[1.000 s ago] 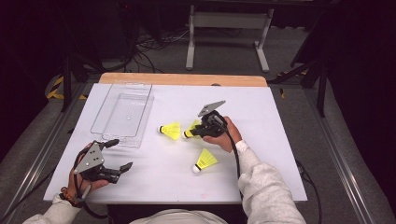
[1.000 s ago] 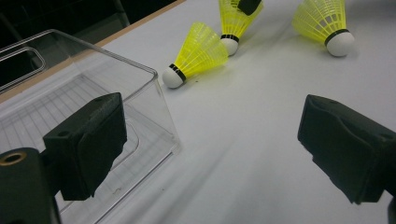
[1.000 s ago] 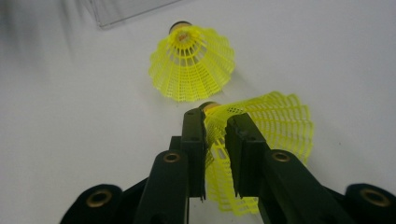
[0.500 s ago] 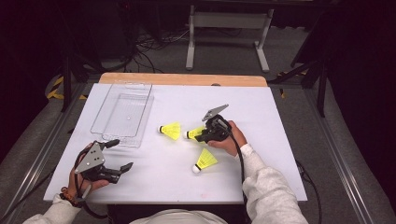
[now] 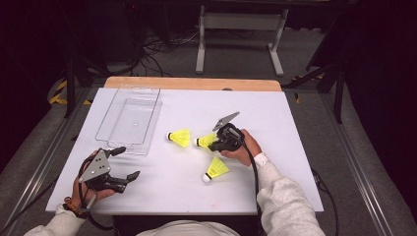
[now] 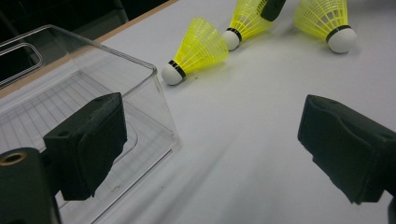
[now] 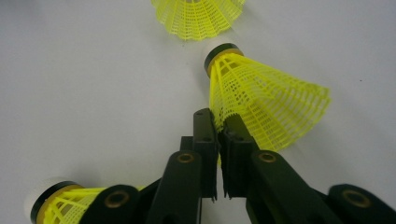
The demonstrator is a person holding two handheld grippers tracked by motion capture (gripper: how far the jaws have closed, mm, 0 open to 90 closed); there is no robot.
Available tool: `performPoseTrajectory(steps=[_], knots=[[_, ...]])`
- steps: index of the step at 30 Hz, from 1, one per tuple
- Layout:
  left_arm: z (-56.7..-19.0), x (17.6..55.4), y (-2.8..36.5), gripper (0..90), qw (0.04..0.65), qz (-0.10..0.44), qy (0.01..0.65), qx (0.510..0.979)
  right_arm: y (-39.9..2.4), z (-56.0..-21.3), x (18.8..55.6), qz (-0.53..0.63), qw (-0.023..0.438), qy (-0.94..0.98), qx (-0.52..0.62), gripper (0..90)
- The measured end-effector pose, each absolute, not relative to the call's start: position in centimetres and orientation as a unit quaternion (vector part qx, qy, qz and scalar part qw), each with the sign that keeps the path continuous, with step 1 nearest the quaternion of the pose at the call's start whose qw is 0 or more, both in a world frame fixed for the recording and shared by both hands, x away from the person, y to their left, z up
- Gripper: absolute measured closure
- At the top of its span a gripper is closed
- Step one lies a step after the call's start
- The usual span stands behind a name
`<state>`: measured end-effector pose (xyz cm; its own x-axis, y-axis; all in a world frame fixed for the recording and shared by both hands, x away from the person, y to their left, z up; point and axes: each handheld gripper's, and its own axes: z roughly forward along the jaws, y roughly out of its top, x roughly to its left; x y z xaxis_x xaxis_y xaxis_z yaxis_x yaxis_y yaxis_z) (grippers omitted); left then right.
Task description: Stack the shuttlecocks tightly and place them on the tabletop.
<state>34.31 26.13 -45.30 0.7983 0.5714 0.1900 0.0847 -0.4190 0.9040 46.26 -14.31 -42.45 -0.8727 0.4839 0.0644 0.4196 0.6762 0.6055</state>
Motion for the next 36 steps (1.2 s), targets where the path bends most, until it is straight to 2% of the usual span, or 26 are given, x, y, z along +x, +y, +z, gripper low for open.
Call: performPoseTrajectory(steps=[4,15,36], knots=[[-45.3,34.3,26.1,9.0,0.498,0.245,0.203,0.807,-14.1,-42.1,46.1,0.321,0.068,0.914,0.239,89.7],[-45.3,34.3,26.0,9.1,0.499,0.244,0.205,0.806,-13.2,-41.1,46.1,0.367,0.084,0.896,0.233,90.0],[-45.2,34.3,26.0,9.1,0.501,0.242,0.201,0.806,-8.7,-42.1,47.2,0.349,0.070,0.910,0.214,88.4]])
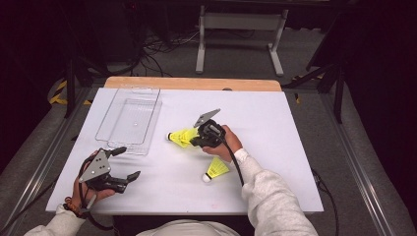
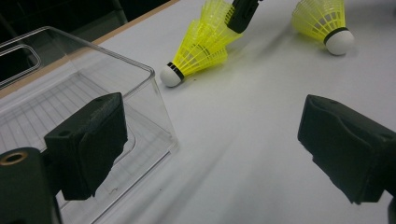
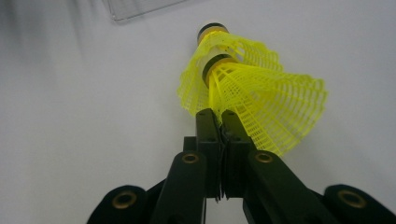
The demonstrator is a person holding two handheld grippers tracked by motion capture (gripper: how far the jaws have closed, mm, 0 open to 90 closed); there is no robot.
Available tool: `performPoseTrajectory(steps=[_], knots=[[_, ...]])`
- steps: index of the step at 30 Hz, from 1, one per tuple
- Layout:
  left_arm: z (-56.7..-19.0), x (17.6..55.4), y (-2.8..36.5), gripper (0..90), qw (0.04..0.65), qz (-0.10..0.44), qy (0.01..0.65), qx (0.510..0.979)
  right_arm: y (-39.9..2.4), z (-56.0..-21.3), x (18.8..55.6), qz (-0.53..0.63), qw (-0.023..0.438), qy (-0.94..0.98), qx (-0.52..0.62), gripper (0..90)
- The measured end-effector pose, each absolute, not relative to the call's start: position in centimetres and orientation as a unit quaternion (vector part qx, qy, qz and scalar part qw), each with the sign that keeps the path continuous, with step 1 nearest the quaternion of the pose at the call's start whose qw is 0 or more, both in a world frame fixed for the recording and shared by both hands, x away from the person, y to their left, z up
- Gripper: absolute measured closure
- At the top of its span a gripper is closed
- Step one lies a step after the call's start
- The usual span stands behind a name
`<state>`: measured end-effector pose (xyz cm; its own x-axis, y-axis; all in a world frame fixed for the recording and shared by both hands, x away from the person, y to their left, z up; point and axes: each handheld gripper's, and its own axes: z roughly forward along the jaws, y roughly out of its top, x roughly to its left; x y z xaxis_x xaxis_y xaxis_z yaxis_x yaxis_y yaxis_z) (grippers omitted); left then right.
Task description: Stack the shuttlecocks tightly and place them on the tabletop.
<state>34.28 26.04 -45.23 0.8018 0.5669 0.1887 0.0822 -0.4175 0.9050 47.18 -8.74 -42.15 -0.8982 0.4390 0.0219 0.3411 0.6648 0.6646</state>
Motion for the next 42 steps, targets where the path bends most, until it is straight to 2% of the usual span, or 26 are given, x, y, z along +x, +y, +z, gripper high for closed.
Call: performPoseTrajectory(steps=[14,20,22,26,33,42], knots=[[-45.2,34.2,26.0,9.1,0.502,0.241,0.201,0.806,-7.4,-42.9,47.4,0.331,0.074,0.915,0.216,81.2],[-45.2,34.2,26.0,9.1,0.502,0.240,0.201,0.806,-7.9,-42.6,47.3,0.337,0.065,0.913,0.220,68.7],[-45.2,34.2,26.0,9.1,0.502,0.241,0.201,0.806,-8.3,-42.3,47.2,0.341,0.064,0.912,0.220,68.0],[-45.2,34.3,26.0,9.1,0.501,0.241,0.201,0.806,-8.8,-41.8,47.0,0.344,0.064,0.910,0.221,71.4],[-45.2,34.3,25.9,9.2,0.502,0.240,0.202,0.806,-8.8,-41.5,46.7,0.335,0.070,0.916,0.211,86.2],[-45.1,34.2,26.0,9.3,0.502,0.244,0.201,0.805,-8.2,-41.6,46.8,0.330,0.081,0.917,0.206,87.2]])
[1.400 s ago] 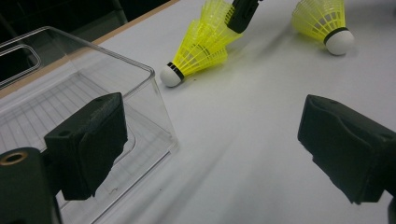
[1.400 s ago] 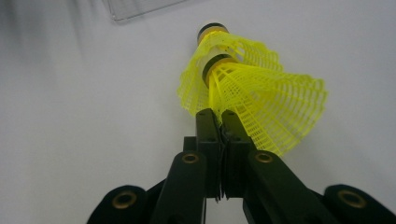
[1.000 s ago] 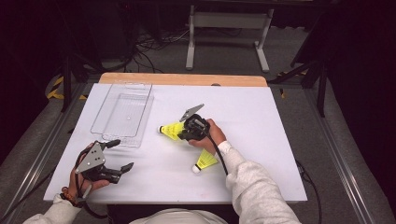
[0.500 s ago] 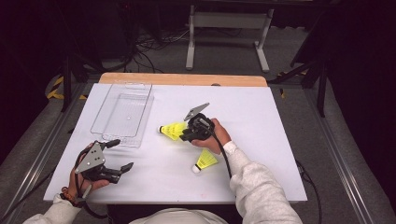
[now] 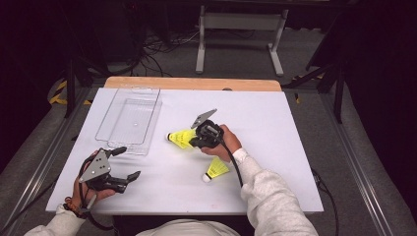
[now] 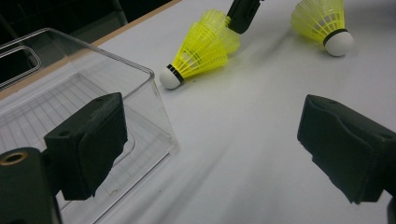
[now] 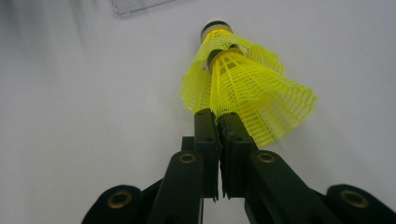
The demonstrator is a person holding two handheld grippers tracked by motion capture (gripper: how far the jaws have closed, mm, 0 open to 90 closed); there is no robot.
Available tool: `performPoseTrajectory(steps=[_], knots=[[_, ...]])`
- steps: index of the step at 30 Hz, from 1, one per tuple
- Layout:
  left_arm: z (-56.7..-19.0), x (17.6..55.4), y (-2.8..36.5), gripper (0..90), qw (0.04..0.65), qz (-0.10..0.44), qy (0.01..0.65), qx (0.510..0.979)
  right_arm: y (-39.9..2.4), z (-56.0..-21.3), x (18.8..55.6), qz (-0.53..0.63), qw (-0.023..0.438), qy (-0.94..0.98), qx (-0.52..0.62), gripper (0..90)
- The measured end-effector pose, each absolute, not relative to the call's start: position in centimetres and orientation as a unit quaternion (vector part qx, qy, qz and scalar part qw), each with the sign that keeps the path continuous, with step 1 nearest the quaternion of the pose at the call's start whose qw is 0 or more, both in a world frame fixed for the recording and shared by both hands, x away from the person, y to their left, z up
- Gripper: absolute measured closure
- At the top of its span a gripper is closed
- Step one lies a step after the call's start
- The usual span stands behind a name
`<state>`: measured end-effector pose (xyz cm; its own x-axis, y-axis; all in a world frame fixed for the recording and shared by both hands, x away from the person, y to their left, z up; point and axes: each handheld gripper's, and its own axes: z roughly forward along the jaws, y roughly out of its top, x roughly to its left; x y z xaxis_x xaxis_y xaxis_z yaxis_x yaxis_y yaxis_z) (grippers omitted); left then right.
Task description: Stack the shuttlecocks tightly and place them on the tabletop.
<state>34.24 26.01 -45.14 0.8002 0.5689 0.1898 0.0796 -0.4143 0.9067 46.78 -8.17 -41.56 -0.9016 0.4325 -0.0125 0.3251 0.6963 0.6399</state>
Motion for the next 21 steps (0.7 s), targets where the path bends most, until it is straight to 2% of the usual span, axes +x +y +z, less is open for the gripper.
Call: performPoseTrajectory(steps=[8,21], knots=[[-45.1,34.3,26.1,9.2,0.504,0.244,0.201,0.804,-8.3,-41.1,46.7,0.338,0.084,0.914,0.210,76.5],[-45.1,34.3,26.0,9.0,0.503,0.245,0.201,0.804,-9.9,-39.6,46.1,0.368,0.102,0.898,0.218,70.0]])
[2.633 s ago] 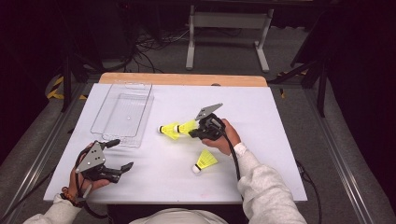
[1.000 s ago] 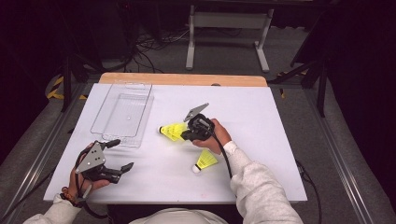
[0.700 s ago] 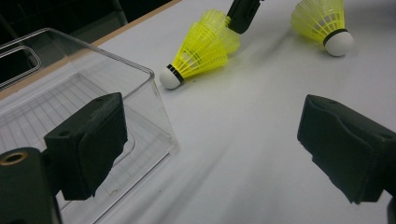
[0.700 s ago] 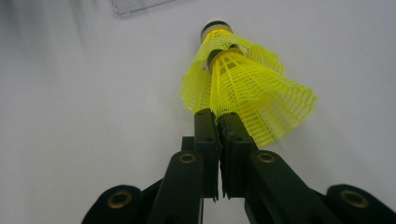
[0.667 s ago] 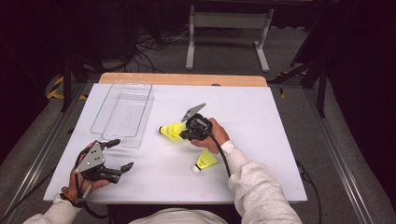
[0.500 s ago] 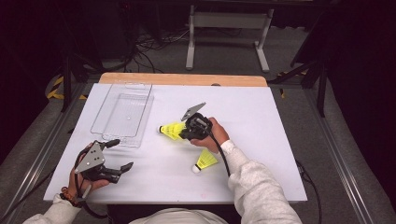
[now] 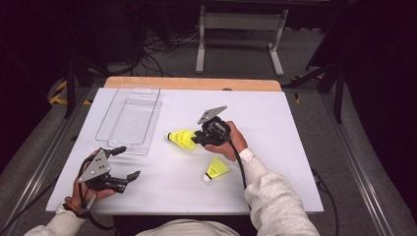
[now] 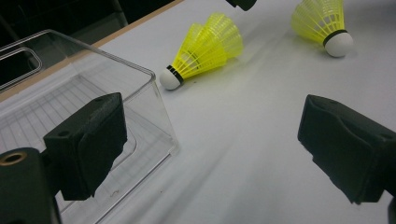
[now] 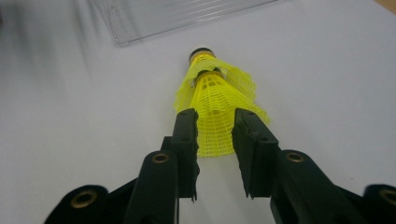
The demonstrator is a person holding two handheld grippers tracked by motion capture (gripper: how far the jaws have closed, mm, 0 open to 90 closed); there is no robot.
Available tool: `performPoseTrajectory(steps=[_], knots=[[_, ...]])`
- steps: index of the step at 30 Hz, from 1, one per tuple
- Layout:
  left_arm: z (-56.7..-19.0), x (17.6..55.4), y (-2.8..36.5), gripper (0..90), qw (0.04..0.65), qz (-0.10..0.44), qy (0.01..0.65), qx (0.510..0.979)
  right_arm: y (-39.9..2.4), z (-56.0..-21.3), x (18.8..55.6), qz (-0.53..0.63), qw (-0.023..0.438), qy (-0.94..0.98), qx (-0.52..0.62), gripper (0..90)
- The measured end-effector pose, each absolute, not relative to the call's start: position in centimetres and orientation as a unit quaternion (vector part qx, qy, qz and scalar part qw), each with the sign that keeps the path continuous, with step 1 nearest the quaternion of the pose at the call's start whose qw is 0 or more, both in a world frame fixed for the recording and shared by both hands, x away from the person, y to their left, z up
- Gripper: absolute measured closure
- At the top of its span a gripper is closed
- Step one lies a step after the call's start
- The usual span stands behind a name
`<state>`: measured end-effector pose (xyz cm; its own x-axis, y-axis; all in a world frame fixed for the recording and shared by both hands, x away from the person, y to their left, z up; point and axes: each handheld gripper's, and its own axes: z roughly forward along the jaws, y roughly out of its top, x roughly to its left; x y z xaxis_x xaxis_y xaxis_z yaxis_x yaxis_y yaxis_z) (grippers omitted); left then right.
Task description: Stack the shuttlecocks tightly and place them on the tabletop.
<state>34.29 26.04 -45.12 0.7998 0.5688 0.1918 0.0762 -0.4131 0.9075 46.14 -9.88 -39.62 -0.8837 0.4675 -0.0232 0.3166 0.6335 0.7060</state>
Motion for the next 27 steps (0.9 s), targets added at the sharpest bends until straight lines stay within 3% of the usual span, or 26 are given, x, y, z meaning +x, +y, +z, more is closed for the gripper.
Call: performPoseTrajectory(steps=[27], knots=[[-45.1,34.3,26.1,8.9,0.498,0.248,0.201,0.806,-17.4,-38.1,42.3,0.394,0.156,0.870,0.252,51.9]])
